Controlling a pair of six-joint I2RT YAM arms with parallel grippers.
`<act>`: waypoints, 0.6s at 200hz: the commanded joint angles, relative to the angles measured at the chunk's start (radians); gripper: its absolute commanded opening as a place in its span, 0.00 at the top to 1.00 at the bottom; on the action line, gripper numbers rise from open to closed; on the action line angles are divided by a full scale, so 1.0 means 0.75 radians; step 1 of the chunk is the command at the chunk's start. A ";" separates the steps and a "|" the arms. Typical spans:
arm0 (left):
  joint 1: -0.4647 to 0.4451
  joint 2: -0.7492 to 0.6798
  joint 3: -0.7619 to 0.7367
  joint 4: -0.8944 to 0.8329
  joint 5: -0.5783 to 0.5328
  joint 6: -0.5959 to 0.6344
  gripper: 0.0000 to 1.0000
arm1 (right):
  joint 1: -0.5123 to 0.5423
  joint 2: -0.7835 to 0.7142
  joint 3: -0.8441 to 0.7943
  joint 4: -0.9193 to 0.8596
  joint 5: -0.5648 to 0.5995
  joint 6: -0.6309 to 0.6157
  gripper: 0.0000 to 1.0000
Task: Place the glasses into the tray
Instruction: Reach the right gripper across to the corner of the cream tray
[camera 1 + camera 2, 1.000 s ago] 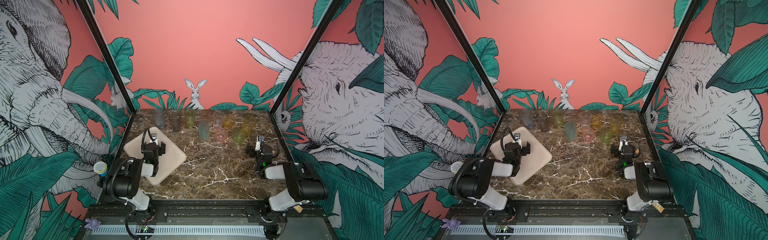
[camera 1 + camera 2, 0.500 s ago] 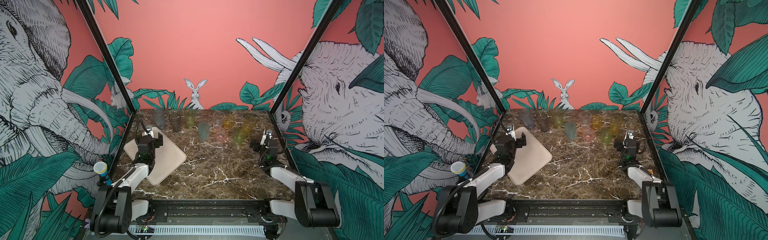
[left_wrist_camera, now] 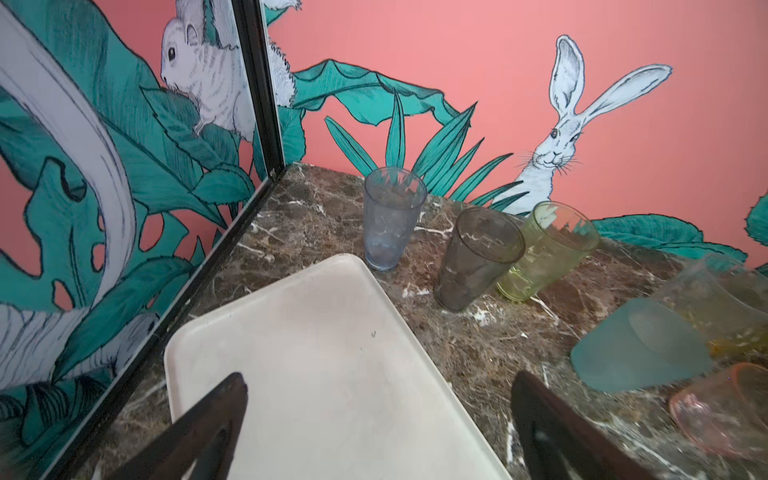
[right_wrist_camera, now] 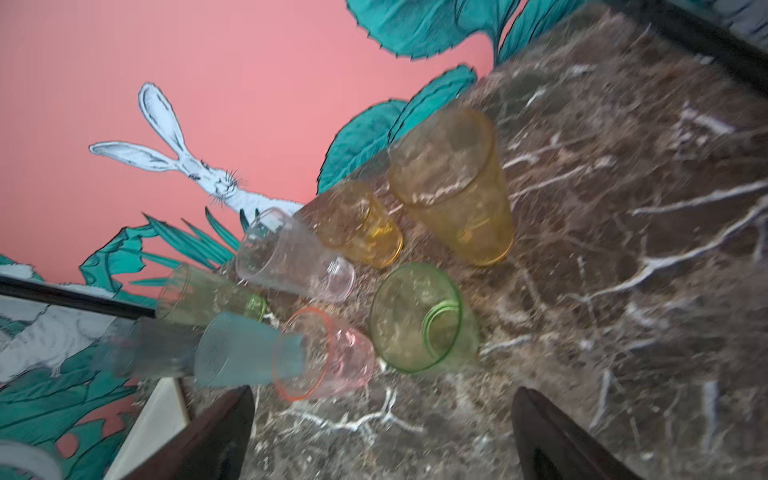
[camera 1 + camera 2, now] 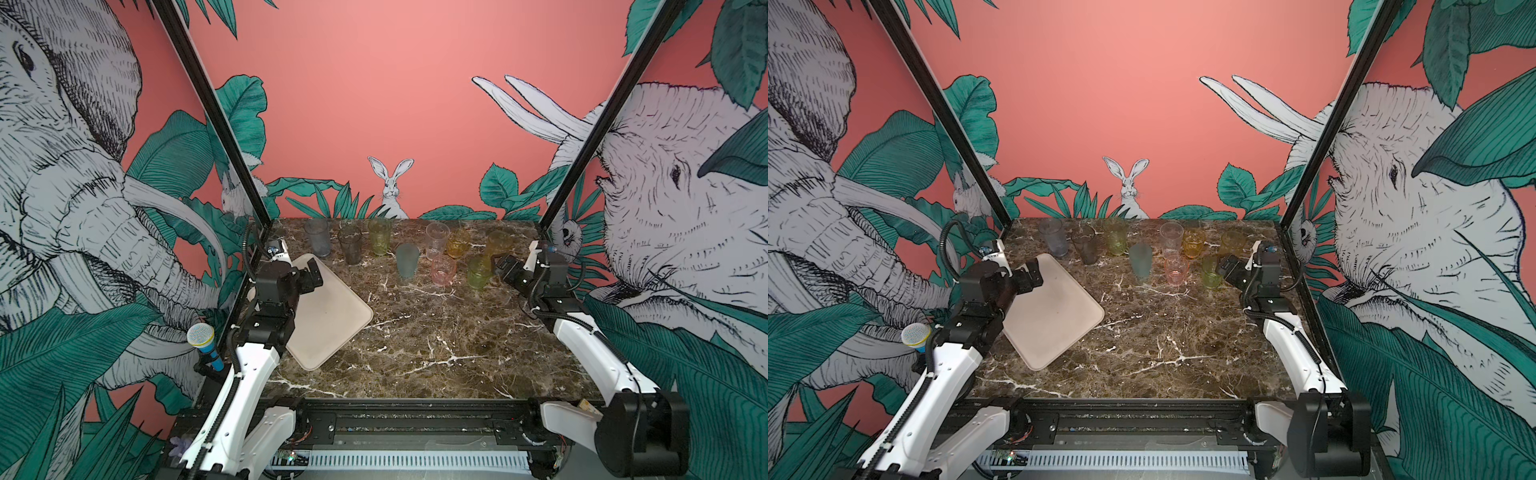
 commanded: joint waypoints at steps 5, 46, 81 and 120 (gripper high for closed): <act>-0.001 -0.095 0.049 -0.303 0.077 -0.089 0.00 | 0.199 -0.031 0.072 -0.214 -0.021 0.167 0.01; -0.001 -0.200 0.106 -0.484 0.052 -0.090 0.00 | 0.559 -0.005 0.123 -0.292 0.191 0.300 0.01; 0.000 -0.272 0.141 -0.536 0.031 -0.084 0.00 | 0.865 0.124 0.228 -0.309 0.387 0.344 0.01; 0.001 -0.335 0.109 -0.553 -0.056 -0.091 0.00 | 1.106 0.348 0.395 -0.306 0.541 0.374 0.05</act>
